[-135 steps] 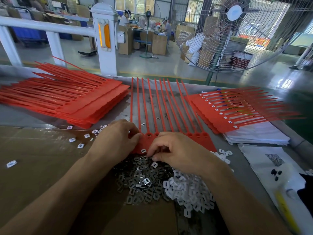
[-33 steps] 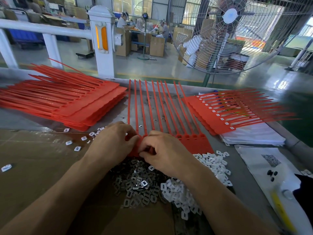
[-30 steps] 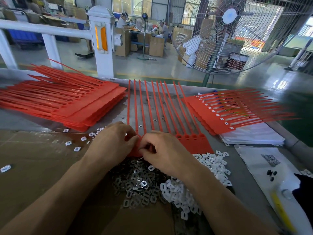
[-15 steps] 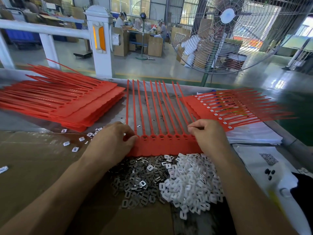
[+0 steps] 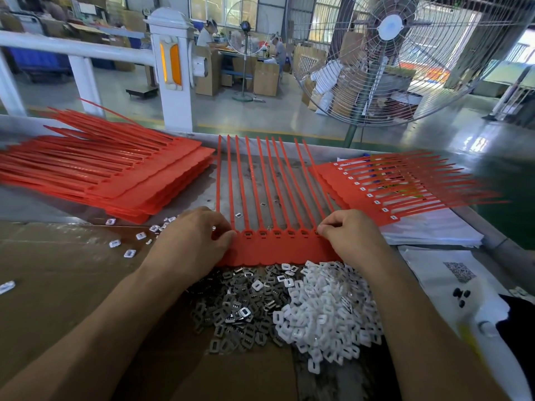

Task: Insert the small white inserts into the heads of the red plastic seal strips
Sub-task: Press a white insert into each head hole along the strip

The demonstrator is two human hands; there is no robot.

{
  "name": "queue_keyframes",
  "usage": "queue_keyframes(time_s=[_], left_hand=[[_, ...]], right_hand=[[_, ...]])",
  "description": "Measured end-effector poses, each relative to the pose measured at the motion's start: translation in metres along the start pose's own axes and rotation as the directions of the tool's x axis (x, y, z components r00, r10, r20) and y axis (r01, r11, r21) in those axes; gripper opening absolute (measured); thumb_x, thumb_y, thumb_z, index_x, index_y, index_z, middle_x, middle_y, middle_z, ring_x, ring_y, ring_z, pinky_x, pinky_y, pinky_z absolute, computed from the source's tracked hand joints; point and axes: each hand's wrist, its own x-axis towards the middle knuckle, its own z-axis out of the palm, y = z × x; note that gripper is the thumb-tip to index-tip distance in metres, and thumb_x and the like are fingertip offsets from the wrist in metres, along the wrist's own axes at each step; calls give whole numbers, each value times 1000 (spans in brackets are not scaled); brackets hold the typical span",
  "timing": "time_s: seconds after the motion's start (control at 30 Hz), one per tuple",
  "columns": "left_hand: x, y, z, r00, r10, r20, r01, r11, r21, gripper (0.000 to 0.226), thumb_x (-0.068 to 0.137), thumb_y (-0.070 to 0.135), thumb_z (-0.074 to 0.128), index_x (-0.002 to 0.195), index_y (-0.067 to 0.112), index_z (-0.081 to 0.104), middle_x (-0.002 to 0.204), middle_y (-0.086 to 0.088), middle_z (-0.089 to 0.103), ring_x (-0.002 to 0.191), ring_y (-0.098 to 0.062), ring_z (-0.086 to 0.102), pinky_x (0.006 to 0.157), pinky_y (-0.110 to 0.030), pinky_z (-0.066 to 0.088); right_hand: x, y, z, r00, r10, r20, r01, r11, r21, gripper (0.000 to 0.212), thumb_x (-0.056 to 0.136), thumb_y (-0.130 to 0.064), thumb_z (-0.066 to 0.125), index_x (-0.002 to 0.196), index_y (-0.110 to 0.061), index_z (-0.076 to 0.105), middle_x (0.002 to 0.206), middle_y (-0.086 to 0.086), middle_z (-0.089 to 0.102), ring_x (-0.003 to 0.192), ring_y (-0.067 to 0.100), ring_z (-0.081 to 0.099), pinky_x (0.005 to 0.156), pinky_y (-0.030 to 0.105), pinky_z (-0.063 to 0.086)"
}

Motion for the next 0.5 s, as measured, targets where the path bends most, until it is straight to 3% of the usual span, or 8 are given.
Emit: queue_keyframes(time_s=[0.13, 0.27, 0.4, 0.5], left_hand=[[1, 1, 0, 1000, 1, 1, -1, 1000, 1, 17, 92, 44, 64, 99, 32, 74, 102, 13, 62, 98, -11, 57, 90, -35, 49], [1, 1, 0, 1000, 1, 4, -1, 1000, 6, 17, 92, 43, 65, 100, 31, 74, 104, 12, 62, 99, -12, 58, 91, -35, 49], [0, 2, -1, 1000, -1, 6, 1, 1000, 7, 18, 93, 44, 64, 101, 31, 74, 104, 12, 62, 100, -12, 58, 91, -35, 49], [0, 1, -1, 1000, 1, 8, -1, 1000, 4, 18, 93, 44, 64, 101, 31, 74, 105, 13, 62, 101, -12, 57, 92, -35, 48]], right_hand=[[1, -2, 2, 1000, 9, -16, -9, 1000, -17, 15, 100, -27, 63, 92, -25, 76, 86, -10, 71, 79, 5, 62, 65, 25, 45], [2, -3, 6, 998, 27, -56, -30, 999, -43, 16, 98, -29, 64, 86, -29, 74, 82, -15, 65, 84, 11, 63, 75, 32, 49], [3, -2, 7, 997, 30, -64, -32, 999, -37, 16, 97, -30, 65, 84, -29, 73, 78, -18, 64, 76, 2, 58, 69, 30, 45], [2, -2, 7, 996, 26, -81, -29, 999, -37, 13, 96, -31, 69, 84, -28, 74, 80, -15, 68, 80, 6, 63, 67, 29, 45]])
